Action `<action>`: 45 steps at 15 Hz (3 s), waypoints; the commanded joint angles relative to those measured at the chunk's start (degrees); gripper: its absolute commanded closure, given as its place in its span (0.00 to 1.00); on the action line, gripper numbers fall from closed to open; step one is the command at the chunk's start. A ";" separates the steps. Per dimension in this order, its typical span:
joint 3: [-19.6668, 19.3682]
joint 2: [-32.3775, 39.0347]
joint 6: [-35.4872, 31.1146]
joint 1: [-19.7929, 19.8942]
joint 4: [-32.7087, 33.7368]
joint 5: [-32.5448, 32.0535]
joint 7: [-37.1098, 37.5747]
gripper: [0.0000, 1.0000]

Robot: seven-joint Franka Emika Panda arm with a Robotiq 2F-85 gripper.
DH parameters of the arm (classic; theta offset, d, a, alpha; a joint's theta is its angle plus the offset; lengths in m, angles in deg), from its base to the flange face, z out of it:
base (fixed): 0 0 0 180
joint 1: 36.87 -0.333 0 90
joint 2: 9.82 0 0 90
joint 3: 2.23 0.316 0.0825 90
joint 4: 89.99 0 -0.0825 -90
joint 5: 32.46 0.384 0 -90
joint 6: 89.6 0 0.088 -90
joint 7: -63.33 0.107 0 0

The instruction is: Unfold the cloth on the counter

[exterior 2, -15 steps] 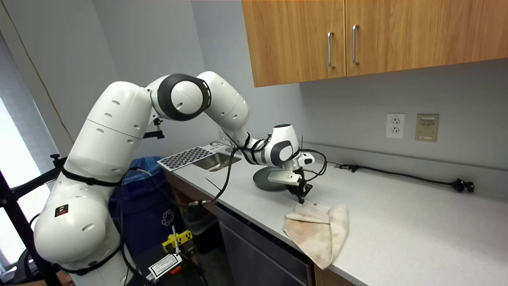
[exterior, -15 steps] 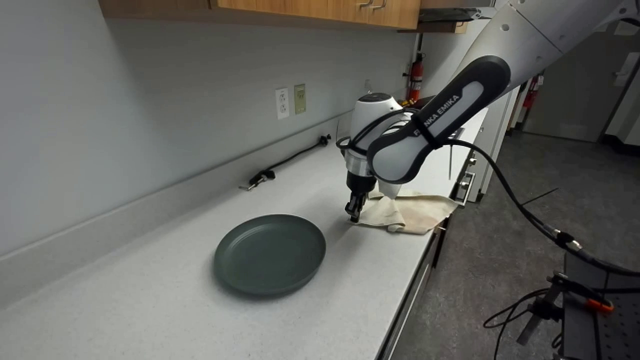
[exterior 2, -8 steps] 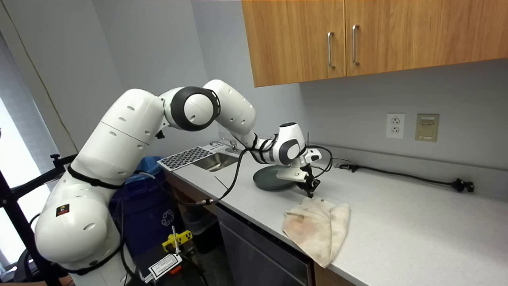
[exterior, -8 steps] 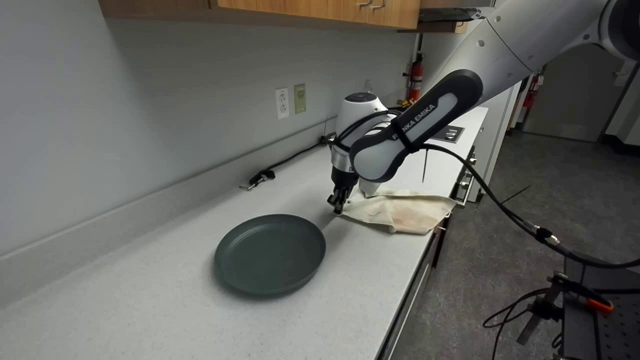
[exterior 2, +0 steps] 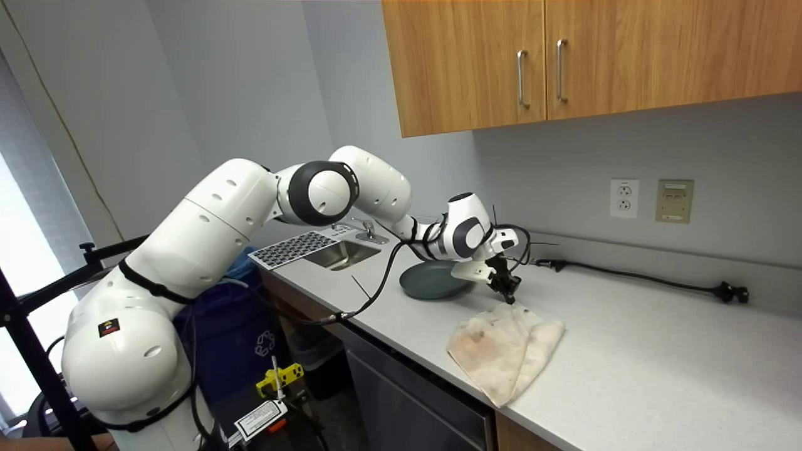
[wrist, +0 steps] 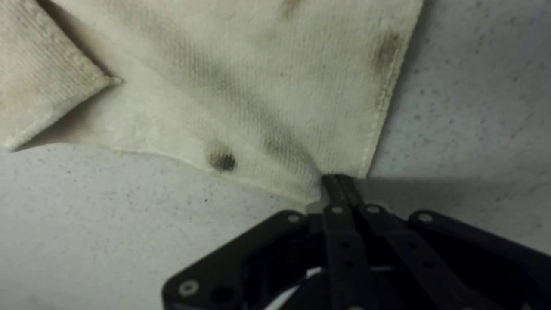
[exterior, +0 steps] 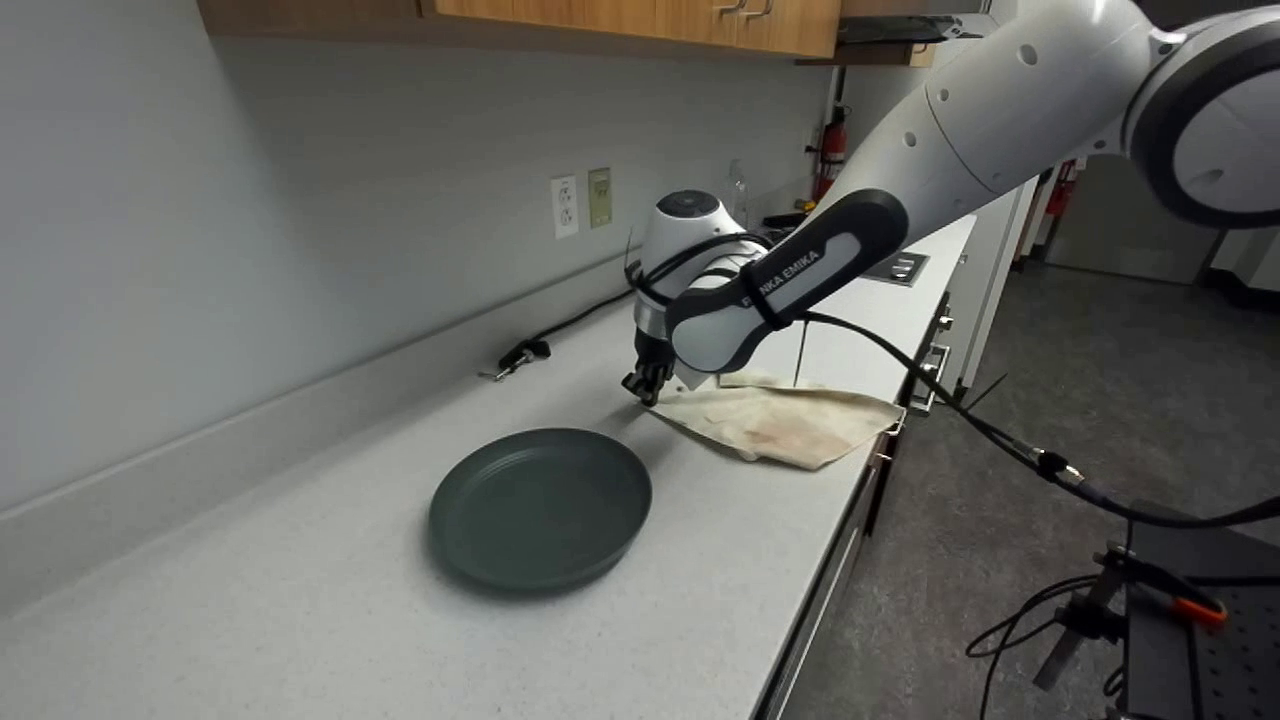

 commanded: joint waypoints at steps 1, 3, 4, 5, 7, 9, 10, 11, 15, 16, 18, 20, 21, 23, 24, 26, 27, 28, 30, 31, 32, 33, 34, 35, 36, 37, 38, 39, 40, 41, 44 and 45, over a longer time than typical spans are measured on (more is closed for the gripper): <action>-4.23 8.44 -0.50 -2.10 9.96 -1.25 4.99 1.00; -4.74 9.41 -0.37 -2.02 11.70 -0.90 5.58 1.00; -4.55 9.51 -0.33 -1.72 12.13 -0.64 5.27 1.00; -3.80 9.09 -0.46 -1.16 11.87 -0.50 3.86 1.00; -3.25 7.74 -0.95 -0.74 10.38 -0.87 1.83 0.74; -1.88 5.78 -1.13 0.12 8.20 -0.52 -0.80 0.66; -1.47 4.97 -1.09 0.48 7.35 -0.43 -1.91 0.60; -0.46 3.52 -0.96 1.23 5.87 -0.04 -3.57 0.51; 2.52 -2.86 -0.58 3.78 -1.07 0.30 -9.78 0.22; 3.06 -4.52 -0.23 4.31 -2.88 0.30 -10.97 0.13; 4.51 -8.49 -0.08 5.68 -7.26 0.59 -13.59 0.01; 5.62 -12.05 -0.06 7.03 -11.48 0.69 -16.06 0.00; 6.19 -13.39 -0.02 7.81 -13.27 0.78 -17.38 0.00; 6.09 -15.23 0.06 8.47 -16.50 0.27 -18.73 0.00; 5.19 -15.72 -0.29 8.12 -17.88 -0.59 -18.50 0.00; 3.86 -15.70 -0.84 7.61 -20.12 -1.74 -17.80 0.00; 2.94 -15.41 -1.43 7.09 -21.00 -2.64 -17.08 0.00; 2.07 -14.90 -2.16 6.63 -21.64 -3.81 -16.53 0.00; -0.01 -14.06 -3.79 5.59 -22.46 -6.74 -15.49 0.00; -1.09 -13.66 -4.66 5.20 -22.52 -8.26 -15.05 0.00; -2.03 -13.50 -5.46 4.88 -22.70 -9.56 -14.73 0.00; -3.34 -13.38 -6.50 4.37 -22.76 -11.07 -14.19 0.00; -4.46 -13.26 -7.43 3.92 -22.88 -12.36 -13.74 0.00; -5.60 -13.07 -8.18 3.50 -22.89 -13.53 -13.30 0.00; -6.46 -12.85 -8.68 3.20 -22.85 -14.42 -12.93 0.00; -7.34 -12.59 -9.08 2.79 -22.85 -15.31 -12.58 0.00; -8.35 -12.22 -9.59 2.22 -22.77 -16.43 -12.09 0.00; -9.34 -11.67 -9.96 1.52 -22.65 -17.59 -11.60 0.00; -9.86 -11.24 -9.98 1.21 -22.48 -18.30 -11.25 0.00; -10.46 -10.71 -10.21 0.79 -22.29 -19.01 -10.70 0.00; -11.84 -9.24 -10.96 -0.29 -21.83 -20.60 -9.84 0.00; -12.31 -8.85 -11.28 -0.67 -21.63 -20.96 -9.61 0.00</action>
